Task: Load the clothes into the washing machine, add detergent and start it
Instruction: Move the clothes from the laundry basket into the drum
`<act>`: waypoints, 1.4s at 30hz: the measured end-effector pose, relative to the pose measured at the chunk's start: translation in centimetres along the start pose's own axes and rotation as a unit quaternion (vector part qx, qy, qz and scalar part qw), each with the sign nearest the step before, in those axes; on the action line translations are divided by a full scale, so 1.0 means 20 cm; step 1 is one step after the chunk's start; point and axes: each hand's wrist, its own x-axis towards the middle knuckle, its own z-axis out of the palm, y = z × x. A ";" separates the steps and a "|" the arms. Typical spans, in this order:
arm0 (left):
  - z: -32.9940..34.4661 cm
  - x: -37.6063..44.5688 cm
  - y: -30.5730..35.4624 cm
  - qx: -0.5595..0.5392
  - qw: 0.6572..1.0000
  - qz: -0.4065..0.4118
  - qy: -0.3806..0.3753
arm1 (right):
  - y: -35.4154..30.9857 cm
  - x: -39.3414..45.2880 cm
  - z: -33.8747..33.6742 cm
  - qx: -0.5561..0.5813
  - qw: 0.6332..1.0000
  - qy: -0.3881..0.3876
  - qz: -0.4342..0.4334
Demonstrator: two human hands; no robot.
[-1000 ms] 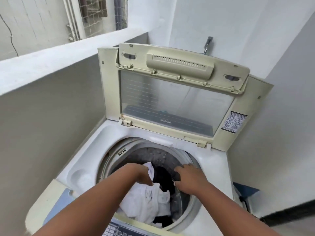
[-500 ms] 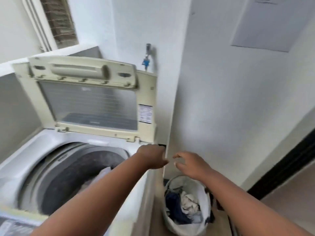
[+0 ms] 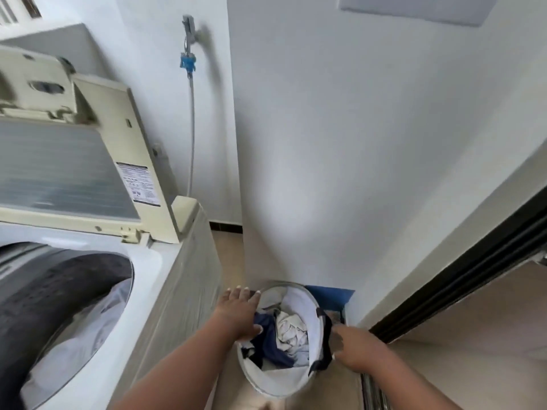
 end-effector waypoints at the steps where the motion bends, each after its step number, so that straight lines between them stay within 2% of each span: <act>1: 0.04 0.05 0.00 -0.009 1.000 -0.010 -0.016 | 0.03 0.05 0.03 -0.008 1.000 -0.022 0.007; 5: 0.20 0.28 0.02 0.011 0.997 -0.007 -0.076 | 0.13 0.25 0.10 -0.008 0.997 -0.068 0.019; 8: 0.25 0.48 0.04 0.014 0.996 0.022 -0.091 | 0.18 0.46 0.14 0.000 0.996 -0.083 0.042; 11: 0.30 0.66 0.02 0.019 0.994 0.029 -0.101 | 0.20 0.67 0.19 0.038 0.995 -0.087 0.028; 14: 0.42 0.85 0.00 0.026 0.991 0.029 -0.125 | 0.22 0.94 0.33 0.076 0.989 -0.124 0.014; 20: 0.89 1.17 0.02 0.025 0.983 0.017 -0.180 | 0.26 1.49 0.77 0.086 0.981 -0.175 0.008; 24: 1.22 1.38 0.15 -0.006 0.970 0.024 -0.241 | 0.32 1.80 1.03 0.053 0.978 -0.200 -0.010; 29: 1.53 1.61 0.30 -0.026 0.962 0.026 -0.271 | 0.40 2.14 1.16 -0.002 0.990 -0.137 -0.022; 31: 1.62 1.67 0.34 -0.045 0.959 0.022 -0.278 | 0.40 2.25 1.21 -0.069 0.988 -0.133 -0.040; 33: 1.67 1.72 0.35 -0.061 0.958 0.015 -0.280 | 0.41 2.35 1.25 -0.124 0.980 -0.146 -0.055; 42: 1.83 1.81 0.28 -0.115 0.955 -0.035 -0.270 | 0.45 2.64 1.43 -0.164 0.961 -0.222 0.002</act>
